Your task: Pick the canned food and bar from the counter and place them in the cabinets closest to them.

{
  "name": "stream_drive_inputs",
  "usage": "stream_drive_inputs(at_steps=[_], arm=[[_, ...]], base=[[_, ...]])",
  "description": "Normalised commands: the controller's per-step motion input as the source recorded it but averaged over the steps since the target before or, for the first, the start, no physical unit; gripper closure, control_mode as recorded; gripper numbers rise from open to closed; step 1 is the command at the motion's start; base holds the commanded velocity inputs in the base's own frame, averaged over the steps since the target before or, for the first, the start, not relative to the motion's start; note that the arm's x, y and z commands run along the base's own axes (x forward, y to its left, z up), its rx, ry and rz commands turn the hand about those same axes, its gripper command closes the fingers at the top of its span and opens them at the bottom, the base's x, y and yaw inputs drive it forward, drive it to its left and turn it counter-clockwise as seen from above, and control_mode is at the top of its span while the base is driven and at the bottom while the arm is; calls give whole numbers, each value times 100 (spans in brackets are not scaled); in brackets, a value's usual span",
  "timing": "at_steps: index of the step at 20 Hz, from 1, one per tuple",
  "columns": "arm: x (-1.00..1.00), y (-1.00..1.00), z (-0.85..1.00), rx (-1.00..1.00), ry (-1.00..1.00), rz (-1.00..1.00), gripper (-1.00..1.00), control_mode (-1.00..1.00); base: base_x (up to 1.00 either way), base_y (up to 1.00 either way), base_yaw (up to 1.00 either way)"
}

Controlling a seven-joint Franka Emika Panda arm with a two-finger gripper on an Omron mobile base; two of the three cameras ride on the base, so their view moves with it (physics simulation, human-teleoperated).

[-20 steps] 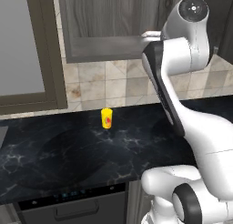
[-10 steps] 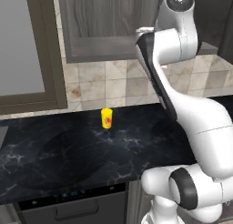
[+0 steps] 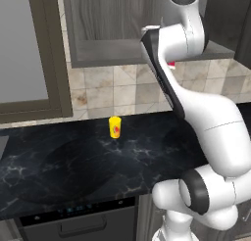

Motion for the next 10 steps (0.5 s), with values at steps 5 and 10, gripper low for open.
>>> stream_drive_inputs(at_steps=[5,10], arm=[[1,0,-15,0,0,0,100,-100],[18,0,-9,0,0,0,100,-100]], base=[[0,0,0],[0,0,0]])
